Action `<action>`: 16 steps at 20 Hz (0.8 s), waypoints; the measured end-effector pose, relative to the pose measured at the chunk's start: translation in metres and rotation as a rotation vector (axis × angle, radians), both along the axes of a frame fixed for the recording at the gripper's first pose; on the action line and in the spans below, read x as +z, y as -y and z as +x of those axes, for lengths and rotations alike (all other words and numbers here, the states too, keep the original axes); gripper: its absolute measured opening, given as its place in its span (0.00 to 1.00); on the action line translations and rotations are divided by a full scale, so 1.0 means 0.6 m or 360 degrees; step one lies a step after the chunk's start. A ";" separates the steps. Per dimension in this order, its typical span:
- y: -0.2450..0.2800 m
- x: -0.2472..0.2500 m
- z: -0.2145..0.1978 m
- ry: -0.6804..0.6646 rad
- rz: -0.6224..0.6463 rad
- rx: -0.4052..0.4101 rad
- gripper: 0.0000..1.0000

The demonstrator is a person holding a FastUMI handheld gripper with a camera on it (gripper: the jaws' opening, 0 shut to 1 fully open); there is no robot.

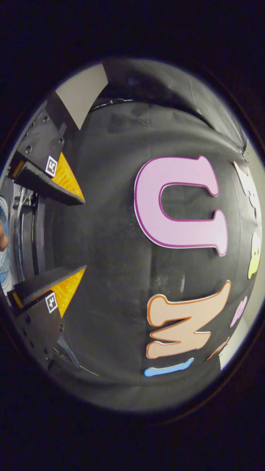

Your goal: Put the clothes into the washing machine and then close the washing machine lid.

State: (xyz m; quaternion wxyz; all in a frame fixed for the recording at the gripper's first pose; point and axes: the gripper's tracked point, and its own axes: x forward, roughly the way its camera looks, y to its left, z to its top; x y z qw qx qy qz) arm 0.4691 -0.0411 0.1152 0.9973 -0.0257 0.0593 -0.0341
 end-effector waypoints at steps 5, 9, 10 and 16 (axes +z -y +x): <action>-0.002 0.002 -0.029 0.0059 -0.0002 -0.0015 0.98; -0.003 0.000 -0.051 0.0044 -0.0006 -0.0011 0.97; -0.003 -0.002 -0.058 0.0031 -0.0005 -0.0016 0.97; -0.005 -0.009 -0.100 0.0032 -0.0003 -0.0025 0.97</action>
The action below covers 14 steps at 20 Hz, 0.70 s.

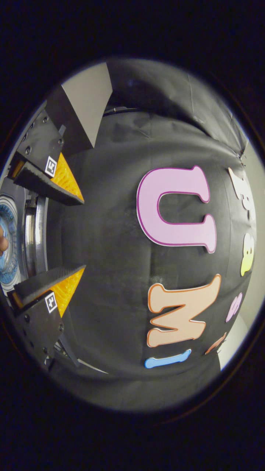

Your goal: Put the clothes into the washing machine and then close the washing machine lid.

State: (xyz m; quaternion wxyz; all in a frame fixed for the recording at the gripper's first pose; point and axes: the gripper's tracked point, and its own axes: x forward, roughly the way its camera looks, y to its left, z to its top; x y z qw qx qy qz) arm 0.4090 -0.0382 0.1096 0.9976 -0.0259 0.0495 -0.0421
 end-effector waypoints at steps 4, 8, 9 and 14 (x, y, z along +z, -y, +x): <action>-0.002 -0.001 -0.013 0.0033 0.0013 -0.0001 0.97; -0.001 -0.006 -0.020 0.0020 0.0006 0.0008 0.97; -0.001 -0.008 -0.022 0.0016 0.0005 0.0003 0.97; -0.002 -0.011 -0.033 0.0020 0.0000 -0.0020 0.97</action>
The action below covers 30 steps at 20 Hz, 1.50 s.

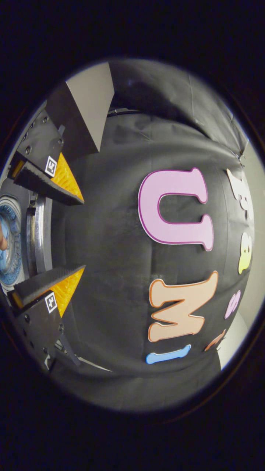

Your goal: Put the clothes into the washing machine and then close the washing machine lid.

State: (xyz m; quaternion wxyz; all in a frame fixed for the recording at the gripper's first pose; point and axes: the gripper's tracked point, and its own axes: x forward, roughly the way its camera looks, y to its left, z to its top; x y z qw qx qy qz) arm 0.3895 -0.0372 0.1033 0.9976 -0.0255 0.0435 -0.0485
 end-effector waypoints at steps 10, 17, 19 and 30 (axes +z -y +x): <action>0.002 -0.013 -0.020 -0.0002 0.0006 -0.0002 0.98; 0.013 -0.056 -0.057 -0.0052 0.0073 -0.0040 0.98; 0.003 -0.081 -0.063 -0.0102 0.0089 -0.0001 0.97; -0.007 -0.134 -0.156 -0.0171 0.0011 -0.0004 0.97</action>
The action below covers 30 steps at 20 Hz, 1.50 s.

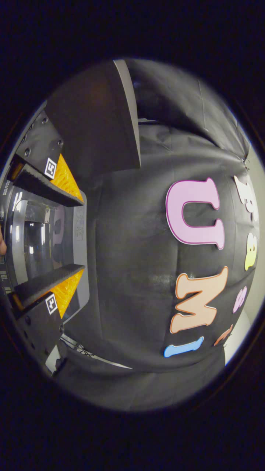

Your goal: Put the clothes into the washing machine and then close the washing machine lid.

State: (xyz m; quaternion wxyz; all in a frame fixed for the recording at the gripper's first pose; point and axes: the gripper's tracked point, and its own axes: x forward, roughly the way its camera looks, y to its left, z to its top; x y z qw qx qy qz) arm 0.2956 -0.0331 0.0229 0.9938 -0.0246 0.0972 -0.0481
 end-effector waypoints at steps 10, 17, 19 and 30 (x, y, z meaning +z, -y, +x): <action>0.018 -0.023 -0.143 0.0080 0.0092 -0.0182 0.97; -0.039 -0.017 -0.197 0.0093 0.0048 -0.0101 0.97; -0.060 -0.016 -0.215 0.0102 0.0019 -0.0043 0.98; -0.085 -0.018 -0.298 0.0114 -0.0042 0.0044 0.98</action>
